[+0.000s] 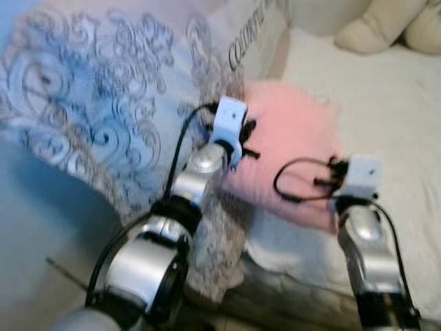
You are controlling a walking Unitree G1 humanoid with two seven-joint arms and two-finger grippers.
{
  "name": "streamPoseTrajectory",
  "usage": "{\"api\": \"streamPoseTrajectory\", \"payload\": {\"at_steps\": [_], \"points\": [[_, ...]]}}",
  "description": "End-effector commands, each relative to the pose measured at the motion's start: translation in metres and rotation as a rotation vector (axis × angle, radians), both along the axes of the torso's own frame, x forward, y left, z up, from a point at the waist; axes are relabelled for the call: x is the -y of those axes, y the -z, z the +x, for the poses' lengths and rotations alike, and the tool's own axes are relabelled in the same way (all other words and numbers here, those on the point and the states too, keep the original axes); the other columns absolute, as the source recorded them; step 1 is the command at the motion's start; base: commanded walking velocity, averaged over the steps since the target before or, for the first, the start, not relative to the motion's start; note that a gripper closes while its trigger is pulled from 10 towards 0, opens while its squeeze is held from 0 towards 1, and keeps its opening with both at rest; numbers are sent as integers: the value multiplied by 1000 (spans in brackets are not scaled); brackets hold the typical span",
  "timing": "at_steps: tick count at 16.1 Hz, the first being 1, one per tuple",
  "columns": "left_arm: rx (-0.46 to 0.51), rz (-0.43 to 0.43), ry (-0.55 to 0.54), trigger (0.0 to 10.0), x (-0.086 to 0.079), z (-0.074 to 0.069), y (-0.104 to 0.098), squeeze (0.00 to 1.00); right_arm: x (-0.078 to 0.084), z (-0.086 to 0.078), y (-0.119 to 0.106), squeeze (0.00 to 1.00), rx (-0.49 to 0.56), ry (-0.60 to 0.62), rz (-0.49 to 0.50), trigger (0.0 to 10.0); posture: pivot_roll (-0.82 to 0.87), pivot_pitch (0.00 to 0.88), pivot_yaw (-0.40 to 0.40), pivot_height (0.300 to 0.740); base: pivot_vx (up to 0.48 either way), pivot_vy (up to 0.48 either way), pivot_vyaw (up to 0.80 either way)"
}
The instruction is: Clean up the room
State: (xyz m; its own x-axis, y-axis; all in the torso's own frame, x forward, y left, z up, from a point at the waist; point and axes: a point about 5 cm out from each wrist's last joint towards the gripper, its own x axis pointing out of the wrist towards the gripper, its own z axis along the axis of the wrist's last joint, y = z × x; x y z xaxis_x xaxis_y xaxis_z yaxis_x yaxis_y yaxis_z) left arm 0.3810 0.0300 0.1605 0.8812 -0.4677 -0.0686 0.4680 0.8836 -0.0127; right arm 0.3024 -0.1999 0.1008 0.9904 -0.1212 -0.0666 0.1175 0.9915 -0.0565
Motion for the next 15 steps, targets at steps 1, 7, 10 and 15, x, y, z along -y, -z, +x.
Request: {"api": "streamPoseTrajectory", "payload": {"at_steps": [1, 7, 10, 15], "points": [[13, 0, -52, 10000, -4, 4, -2, 0, 4, 8, 1, 0, 6, -11, -32, 10000, -93, 138, 86, 736, 0, 0, 0], [-78, -5, -47, 10000, 14, -7, 23, 0, 20, 26, 10, 0, -22, 43, -142, 10000, -130, 193, 88, 736, 0, 0, 0], [-80, 35, 7, 10000, 18, -10, 28, 1000, 8, 23, 26, 1000, -56, 42, -67, 10000, -124, 192, 70, 736, 0, 0, 0], [-33, 56, 9, 10000, 10, -4, 18, 1000, -13, 18, 35, 1000, -49, 30, 0, 10000, -119, 151, 69, 736, 0, 0, 0]]}}
